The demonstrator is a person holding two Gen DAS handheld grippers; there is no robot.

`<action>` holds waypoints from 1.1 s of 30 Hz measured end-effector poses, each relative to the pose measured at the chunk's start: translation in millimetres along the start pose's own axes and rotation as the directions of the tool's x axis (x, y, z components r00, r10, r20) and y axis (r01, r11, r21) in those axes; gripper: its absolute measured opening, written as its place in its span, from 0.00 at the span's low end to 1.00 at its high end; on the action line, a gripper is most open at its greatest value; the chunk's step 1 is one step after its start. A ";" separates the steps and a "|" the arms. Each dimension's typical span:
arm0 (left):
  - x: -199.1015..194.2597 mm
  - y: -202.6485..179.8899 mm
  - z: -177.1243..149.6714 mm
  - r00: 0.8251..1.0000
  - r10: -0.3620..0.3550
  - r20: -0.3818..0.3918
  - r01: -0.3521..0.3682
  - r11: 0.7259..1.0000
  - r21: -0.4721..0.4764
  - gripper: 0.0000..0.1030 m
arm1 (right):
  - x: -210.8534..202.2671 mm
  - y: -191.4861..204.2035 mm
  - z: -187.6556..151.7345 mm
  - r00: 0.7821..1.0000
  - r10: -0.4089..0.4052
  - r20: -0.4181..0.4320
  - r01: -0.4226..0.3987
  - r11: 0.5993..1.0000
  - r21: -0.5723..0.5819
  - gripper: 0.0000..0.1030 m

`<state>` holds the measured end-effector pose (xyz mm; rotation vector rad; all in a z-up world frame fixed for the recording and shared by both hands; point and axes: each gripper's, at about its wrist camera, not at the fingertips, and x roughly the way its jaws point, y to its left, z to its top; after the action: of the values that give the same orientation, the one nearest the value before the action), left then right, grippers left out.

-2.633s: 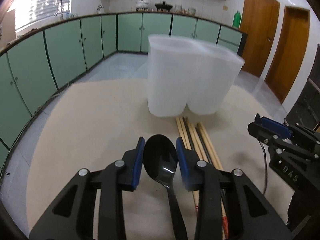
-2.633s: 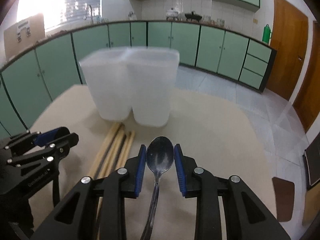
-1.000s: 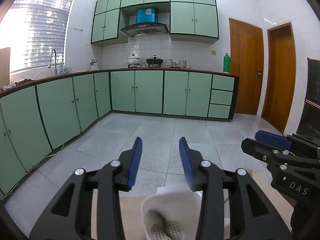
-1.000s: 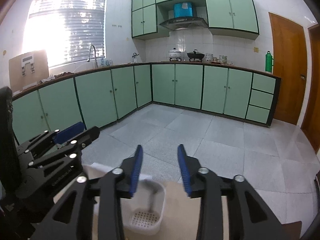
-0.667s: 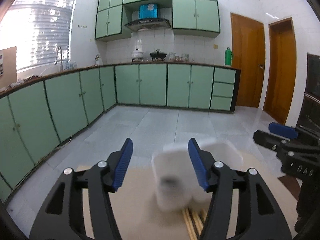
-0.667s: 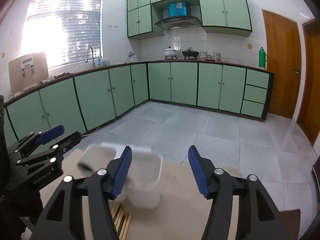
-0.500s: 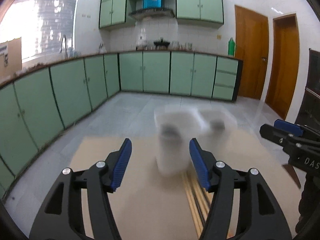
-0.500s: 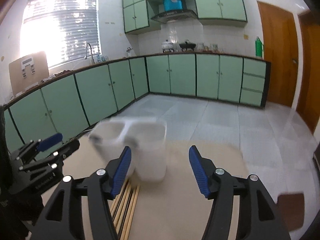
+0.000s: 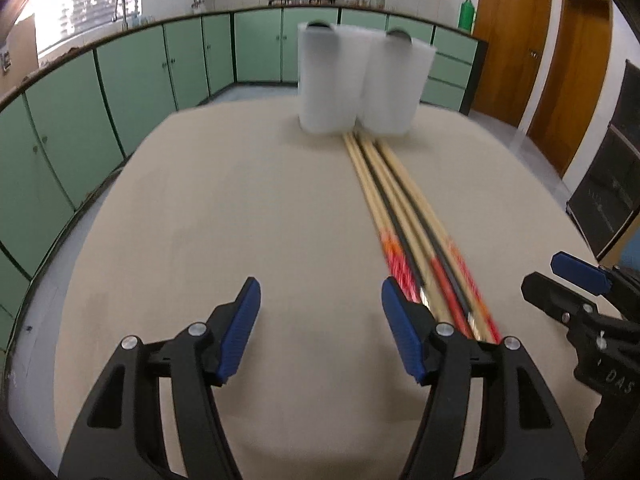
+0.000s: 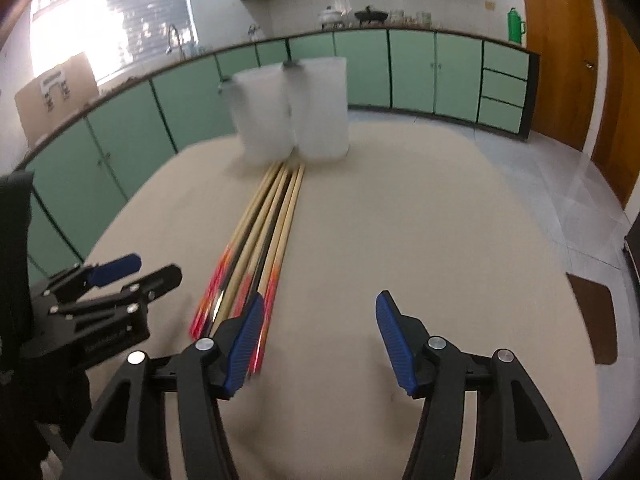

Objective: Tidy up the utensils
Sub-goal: 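Withdraw and close the right tool on a red-patterned chopstick, then close the left tool on a red chopstick while the right tool holds its chopstick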

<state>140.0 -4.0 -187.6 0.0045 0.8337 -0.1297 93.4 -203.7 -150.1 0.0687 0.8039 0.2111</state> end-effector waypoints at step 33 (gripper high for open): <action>-4.6 -24.8 -14.4 0.999 -0.006 -0.045 0.007 1.000 0.024 0.67 | 21.3 6.4 -10.0 0.996 0.028 -0.081 -0.030 0.999 -0.028 0.06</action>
<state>123.4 -27.3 -192.7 0.0280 0.8771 -0.1463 99.6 -193.1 -171.1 0.0442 0.8800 0.2541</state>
